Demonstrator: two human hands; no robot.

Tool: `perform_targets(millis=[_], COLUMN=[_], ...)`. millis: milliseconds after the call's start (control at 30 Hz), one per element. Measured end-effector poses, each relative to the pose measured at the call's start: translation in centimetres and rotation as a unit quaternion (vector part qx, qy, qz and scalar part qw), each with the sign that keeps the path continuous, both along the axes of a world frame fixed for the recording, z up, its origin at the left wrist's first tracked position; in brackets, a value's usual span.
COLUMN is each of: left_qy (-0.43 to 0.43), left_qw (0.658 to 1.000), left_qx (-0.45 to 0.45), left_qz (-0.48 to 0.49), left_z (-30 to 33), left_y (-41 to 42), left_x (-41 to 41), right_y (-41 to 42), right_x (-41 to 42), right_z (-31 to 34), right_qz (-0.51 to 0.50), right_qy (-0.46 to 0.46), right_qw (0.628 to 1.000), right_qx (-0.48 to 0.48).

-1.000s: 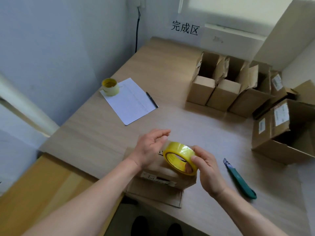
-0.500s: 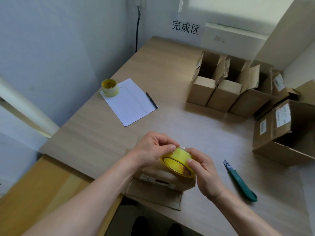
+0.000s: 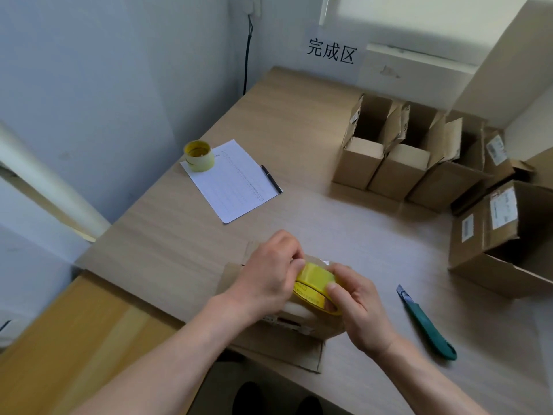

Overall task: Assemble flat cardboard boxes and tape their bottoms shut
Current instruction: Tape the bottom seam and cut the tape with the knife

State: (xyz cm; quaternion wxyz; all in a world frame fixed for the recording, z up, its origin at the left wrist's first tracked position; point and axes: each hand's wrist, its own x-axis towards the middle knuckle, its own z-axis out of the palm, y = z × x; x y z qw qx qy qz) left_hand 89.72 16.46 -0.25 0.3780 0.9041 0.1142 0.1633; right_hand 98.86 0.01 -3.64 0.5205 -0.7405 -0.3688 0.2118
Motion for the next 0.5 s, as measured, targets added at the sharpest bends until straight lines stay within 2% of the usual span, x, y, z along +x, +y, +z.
perform_targets(millis=[167,267,400,500], left_qy=[0.105,0.100,0.097,0.092], left_qw=[0.994,0.994,0.978,0.968], left_qx=[-0.009,-0.046,-0.179,-0.228], left_qz=[-0.014,0.018,0.045,0.046], left_z=[1.1,1.1,0.5,0.2], left_y=[2.1,2.5,2.8,3.0], left_x=[-1.1,-1.8,-2.3,-2.4], right_y=[0.5,1.2,1.5,1.2], right_x=[-0.1,-0.3,-0.4,-0.5], right_z=[0.8,1.3,1.4,1.4], right_qz=[0.036,0.038,0.044,0.051], right_qy=[-0.078,-0.097,-0.079,-0.077], right_qw=[0.995,0.993,0.995,0.995], right_qx=[-0.044,-0.046,-0.030,-0.033])
